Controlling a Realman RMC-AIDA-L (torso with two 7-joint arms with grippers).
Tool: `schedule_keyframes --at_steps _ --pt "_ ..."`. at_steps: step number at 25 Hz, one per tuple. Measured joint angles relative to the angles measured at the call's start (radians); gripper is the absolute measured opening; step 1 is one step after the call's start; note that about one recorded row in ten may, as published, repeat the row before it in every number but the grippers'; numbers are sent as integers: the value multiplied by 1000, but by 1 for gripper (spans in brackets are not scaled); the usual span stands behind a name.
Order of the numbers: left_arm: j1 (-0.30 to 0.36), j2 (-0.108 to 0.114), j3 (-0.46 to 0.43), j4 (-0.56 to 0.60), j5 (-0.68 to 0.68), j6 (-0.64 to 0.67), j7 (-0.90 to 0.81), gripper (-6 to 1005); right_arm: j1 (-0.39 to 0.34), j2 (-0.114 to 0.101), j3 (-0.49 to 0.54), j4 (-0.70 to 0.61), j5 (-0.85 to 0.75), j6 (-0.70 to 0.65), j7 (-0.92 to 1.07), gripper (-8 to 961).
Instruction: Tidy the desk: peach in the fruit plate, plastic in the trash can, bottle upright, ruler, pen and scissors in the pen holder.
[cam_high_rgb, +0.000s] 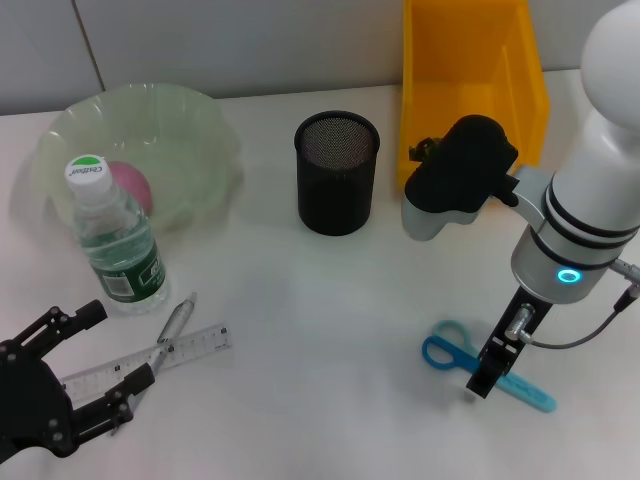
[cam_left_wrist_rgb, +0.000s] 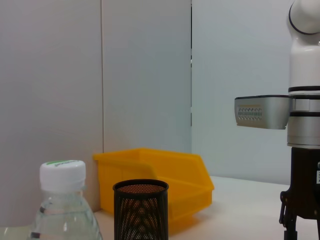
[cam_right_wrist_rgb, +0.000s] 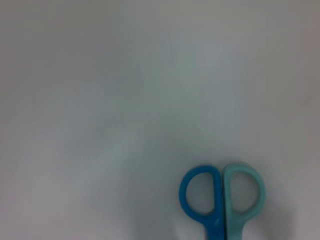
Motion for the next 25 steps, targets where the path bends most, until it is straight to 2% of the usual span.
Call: schedule_keyframes --at_steps 4,12,18,25 --pt "0 0 0 0 0 1 0 841 0 0 0 0 0 11 0 835" --pt "0 -1 0 -1 0 2 0 840 0 0 -13 3 0 21 14 770" --pt "0 -1 0 -1 0 4 0 840 1 0 -50 -4 1 18 33 608" --pt "0 -1 0 -1 0 6 0 840 2 0 -56 -3 2 21 44 588"
